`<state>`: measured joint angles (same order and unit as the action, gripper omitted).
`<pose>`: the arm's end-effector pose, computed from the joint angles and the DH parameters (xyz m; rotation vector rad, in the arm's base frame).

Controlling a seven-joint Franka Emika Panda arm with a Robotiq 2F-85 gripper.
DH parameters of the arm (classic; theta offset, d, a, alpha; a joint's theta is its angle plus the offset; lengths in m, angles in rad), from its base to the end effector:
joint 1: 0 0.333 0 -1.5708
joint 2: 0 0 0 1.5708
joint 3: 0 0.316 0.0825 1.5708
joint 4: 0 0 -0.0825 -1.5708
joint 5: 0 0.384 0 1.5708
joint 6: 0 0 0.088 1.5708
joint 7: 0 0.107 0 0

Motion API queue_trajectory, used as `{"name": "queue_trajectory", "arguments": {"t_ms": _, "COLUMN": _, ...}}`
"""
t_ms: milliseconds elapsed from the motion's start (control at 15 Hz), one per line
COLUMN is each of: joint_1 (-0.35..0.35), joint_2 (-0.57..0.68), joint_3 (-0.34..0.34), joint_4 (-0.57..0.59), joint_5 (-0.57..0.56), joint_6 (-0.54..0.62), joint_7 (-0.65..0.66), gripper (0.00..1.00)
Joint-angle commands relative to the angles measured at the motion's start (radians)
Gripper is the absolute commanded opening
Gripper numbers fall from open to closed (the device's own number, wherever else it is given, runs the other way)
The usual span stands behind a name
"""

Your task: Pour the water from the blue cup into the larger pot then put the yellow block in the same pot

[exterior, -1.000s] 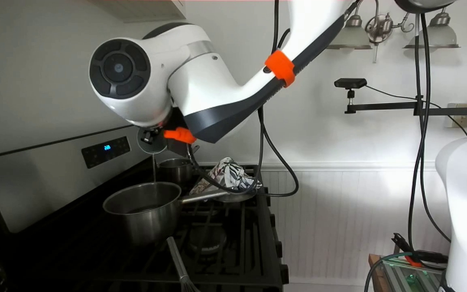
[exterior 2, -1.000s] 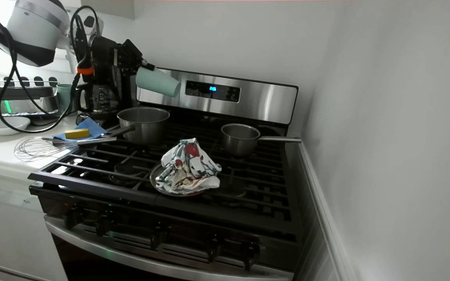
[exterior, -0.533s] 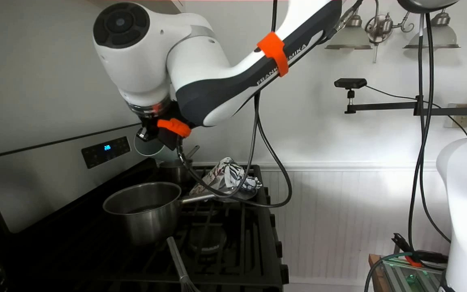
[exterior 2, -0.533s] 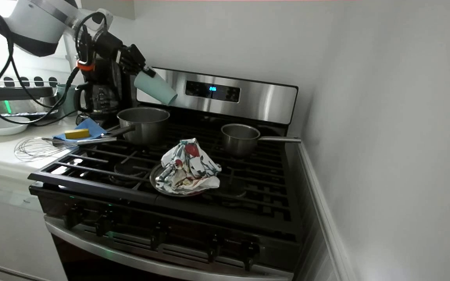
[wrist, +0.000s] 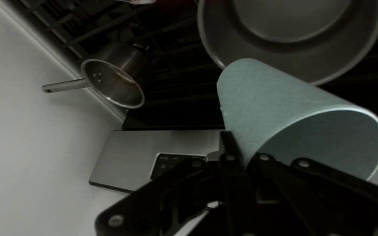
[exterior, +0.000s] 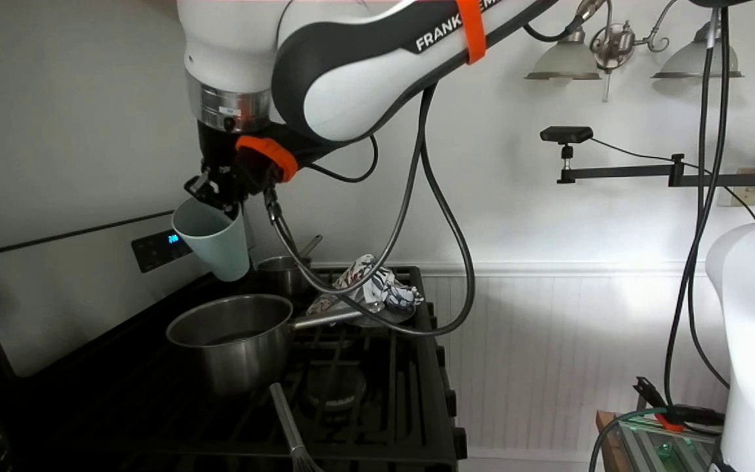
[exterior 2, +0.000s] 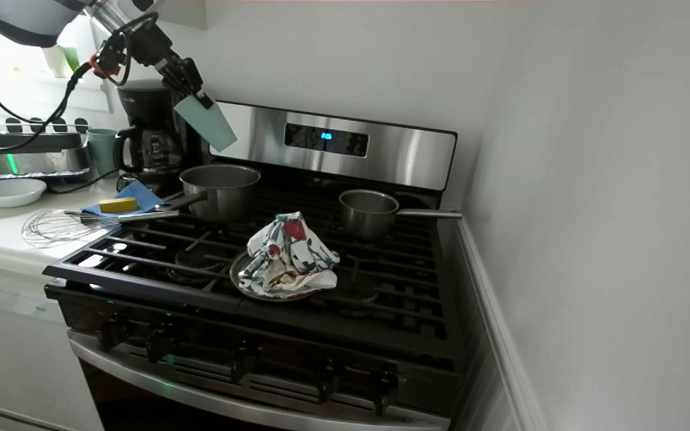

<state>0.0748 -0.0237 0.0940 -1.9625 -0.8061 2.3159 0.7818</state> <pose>0.5802 0.0854 0.5280 2.5571 -0.2070 0.8468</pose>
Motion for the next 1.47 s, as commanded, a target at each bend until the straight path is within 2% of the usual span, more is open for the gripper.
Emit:
{"name": "queue_trajectory", "arguments": {"t_ms": 0, "joint_1": 0.022, "joint_2": -0.054, "joint_3": 0.01, "joint_4": -0.043, "joint_5": 0.241, "joint_6": 0.05, "joint_7": -0.204, "gripper": 0.01}}
{"name": "queue_trajectory", "arguments": {"t_ms": 333, "joint_1": 0.065, "joint_2": -0.054, "joint_3": 0.045, "joint_4": -0.052, "joint_5": 0.545, "joint_6": 0.024, "joint_7": -0.504, "gripper": 0.01}}
{"name": "queue_trajectory", "arguments": {"t_ms": 533, "joint_1": 0.094, "joint_2": -0.032, "joint_3": 0.069, "joint_4": -0.044, "joint_5": 0.673, "joint_6": 0.004, "joint_7": -0.664, "gripper": 0.01}}
{"name": "queue_trajectory", "arguments": {"t_ms": 867, "joint_1": 0.134, "joint_2": 0.035, "joint_3": 0.107, "joint_4": -0.03, "joint_5": 0.778, "joint_6": -0.03, "joint_7": -0.823, "gripper": 0.01}}
{"name": "queue_trajectory", "arguments": {"t_ms": 1400, "joint_1": 0.165, "joint_2": 0.18, "joint_3": 0.171, "joint_4": -0.002, "joint_5": 0.861, "joint_6": 0.02, "joint_7": -1.056, "gripper": 0.01}}
